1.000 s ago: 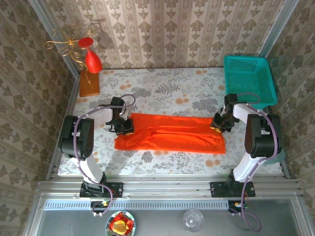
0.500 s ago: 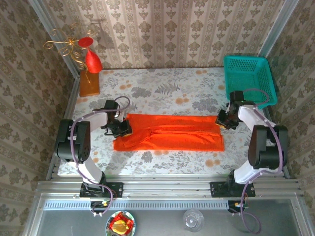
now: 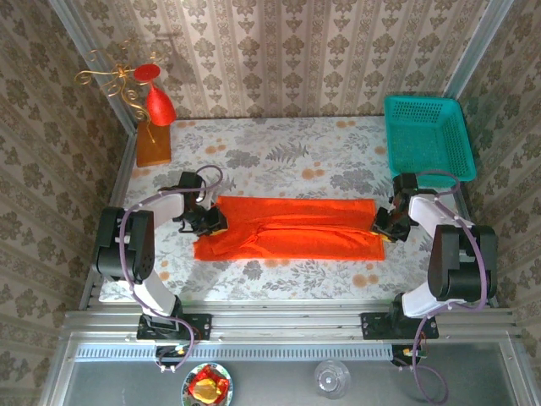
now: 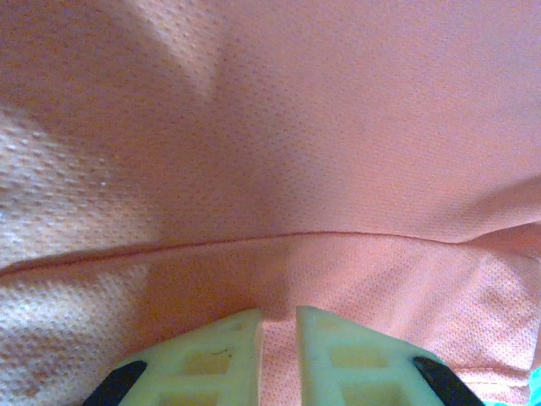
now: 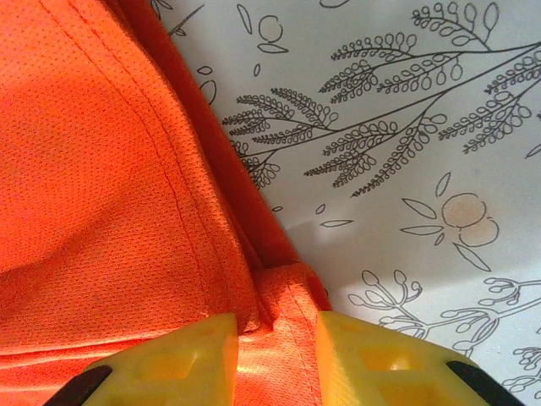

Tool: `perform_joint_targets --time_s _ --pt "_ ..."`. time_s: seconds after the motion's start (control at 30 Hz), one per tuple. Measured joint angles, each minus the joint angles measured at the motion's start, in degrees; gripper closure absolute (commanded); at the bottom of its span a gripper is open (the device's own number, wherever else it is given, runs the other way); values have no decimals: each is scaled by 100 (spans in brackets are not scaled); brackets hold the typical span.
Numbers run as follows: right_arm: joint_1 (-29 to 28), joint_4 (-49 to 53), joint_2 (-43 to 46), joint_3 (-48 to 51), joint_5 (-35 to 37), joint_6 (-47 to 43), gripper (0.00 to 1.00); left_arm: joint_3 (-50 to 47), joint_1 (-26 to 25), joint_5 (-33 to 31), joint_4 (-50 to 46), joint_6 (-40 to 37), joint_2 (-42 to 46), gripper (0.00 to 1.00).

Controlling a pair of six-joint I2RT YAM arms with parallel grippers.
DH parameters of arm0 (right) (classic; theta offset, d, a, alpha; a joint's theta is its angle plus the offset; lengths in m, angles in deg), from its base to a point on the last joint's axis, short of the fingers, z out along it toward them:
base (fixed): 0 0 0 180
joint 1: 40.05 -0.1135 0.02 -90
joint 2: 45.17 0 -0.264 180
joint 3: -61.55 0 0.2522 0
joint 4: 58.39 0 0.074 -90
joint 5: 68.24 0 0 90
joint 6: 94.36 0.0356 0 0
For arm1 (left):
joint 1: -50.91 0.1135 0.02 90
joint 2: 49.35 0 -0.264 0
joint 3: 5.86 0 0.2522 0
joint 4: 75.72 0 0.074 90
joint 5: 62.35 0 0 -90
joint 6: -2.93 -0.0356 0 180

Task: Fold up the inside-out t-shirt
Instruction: Smooth out the T-shirt at the center of the table.

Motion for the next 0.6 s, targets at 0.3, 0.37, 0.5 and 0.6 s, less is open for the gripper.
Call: perform_joint_targets --time_s 0.3,0.37,0.5,0.6 --pt "0 -273 -94 -2 -516 116 68 0 -90 -74 -111 39 76 82" --pt "0 -273 -170 -2 -568 155 74 0 -103 -101 -131 39 87 82" --pt "0 -264 -173 -4 -553 195 99 0 -107 -144 -177 42 98 82" --pt "0 -177 -35 -20 -442 219 100 0 -107 -186 -192 44 114 82"
